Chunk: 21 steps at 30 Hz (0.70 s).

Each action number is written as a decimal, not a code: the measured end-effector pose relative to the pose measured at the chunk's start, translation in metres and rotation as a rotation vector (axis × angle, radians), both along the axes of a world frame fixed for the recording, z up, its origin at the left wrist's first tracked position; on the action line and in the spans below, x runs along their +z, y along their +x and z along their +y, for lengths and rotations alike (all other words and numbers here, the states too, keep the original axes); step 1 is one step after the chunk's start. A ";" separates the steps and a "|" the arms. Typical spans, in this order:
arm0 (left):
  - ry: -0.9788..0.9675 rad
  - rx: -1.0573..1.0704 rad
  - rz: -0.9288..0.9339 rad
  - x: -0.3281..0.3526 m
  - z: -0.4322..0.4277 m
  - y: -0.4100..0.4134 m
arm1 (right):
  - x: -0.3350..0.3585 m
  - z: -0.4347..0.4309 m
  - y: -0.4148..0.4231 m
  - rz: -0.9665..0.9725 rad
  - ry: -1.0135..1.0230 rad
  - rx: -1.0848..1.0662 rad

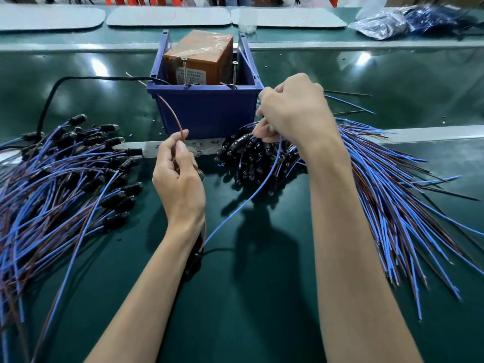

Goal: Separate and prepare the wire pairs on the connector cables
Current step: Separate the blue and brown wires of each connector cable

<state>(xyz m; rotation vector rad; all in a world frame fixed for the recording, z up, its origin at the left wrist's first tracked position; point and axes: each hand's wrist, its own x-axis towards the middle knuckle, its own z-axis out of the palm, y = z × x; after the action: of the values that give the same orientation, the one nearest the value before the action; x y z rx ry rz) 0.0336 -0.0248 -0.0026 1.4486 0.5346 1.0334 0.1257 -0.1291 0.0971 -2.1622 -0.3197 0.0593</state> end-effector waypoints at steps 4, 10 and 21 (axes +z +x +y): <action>0.016 -0.023 -0.030 0.000 -0.001 0.001 | -0.002 0.000 0.001 -0.017 -0.020 0.007; 0.014 -0.078 -0.003 -0.001 -0.002 0.000 | -0.003 -0.004 0.002 -0.038 -0.053 0.028; 0.115 -0.113 0.002 -0.001 -0.005 -0.002 | -0.002 -0.003 0.003 0.012 -0.067 0.067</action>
<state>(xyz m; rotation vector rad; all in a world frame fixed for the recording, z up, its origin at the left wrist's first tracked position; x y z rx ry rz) 0.0313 -0.0294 -0.0040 1.5634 0.3957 0.9860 0.1283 -0.1322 0.0953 -2.2167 -0.3887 0.1224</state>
